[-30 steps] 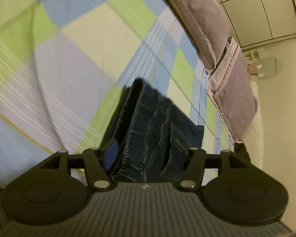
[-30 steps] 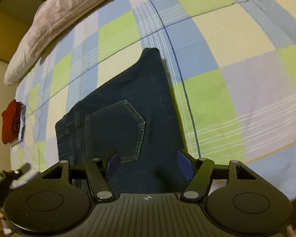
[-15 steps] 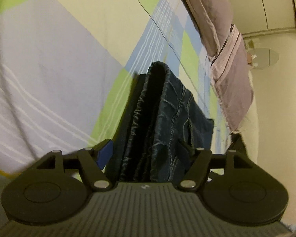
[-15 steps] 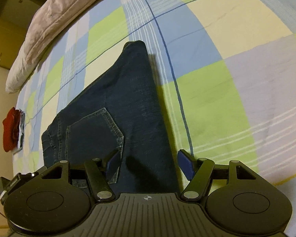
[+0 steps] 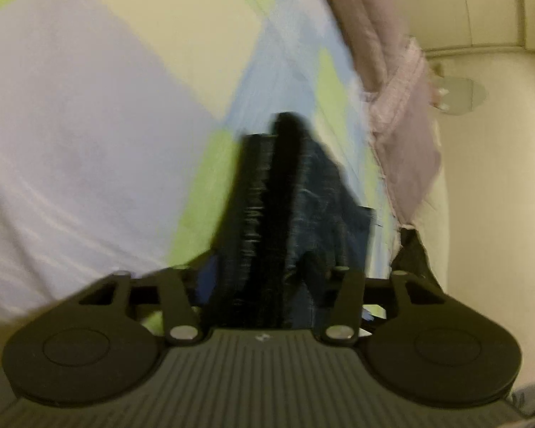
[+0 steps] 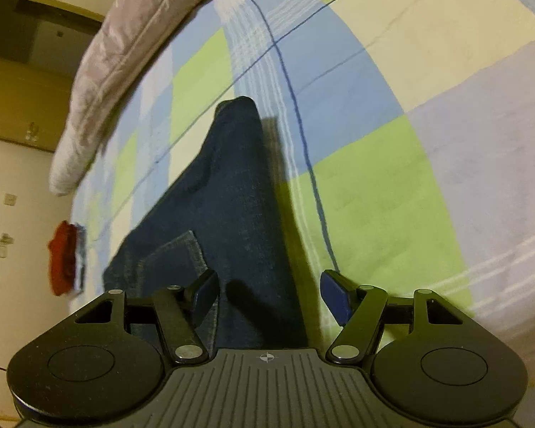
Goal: Fold clothes
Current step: 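Lift the jeans edge with the left gripper beside the open right gripper, then grasp the jeans with the right gripper while the left gripper holds its edge, lift both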
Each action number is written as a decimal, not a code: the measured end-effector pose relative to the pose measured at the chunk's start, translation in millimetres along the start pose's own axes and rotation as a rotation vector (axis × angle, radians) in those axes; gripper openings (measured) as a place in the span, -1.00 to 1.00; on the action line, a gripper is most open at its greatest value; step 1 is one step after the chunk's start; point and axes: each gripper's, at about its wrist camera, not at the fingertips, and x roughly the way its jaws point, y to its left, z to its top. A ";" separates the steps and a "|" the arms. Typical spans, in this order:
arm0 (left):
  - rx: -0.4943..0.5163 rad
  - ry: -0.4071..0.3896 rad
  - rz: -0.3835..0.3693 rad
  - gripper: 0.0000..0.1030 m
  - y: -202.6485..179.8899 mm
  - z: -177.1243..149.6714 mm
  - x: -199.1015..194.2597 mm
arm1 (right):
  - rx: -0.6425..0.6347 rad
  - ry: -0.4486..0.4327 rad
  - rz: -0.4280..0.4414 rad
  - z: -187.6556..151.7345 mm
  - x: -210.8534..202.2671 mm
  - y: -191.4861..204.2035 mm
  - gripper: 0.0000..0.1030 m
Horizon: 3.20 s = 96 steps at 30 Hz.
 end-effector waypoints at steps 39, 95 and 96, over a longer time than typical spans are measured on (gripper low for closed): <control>0.092 -0.159 0.130 -0.60 -125.2 -33.7 -115.8 | 0.019 0.038 0.200 -10.5 -28.2 108.4 -0.58; 0.138 -0.349 0.123 -0.61 139.5 508.3 -578.2 | 0.173 0.089 0.404 9.2 491.3 679.0 -0.58; 0.129 -0.337 0.129 -0.61 147.7 509.4 -575.0 | 0.178 0.096 0.391 7.1 497.9 675.7 -0.58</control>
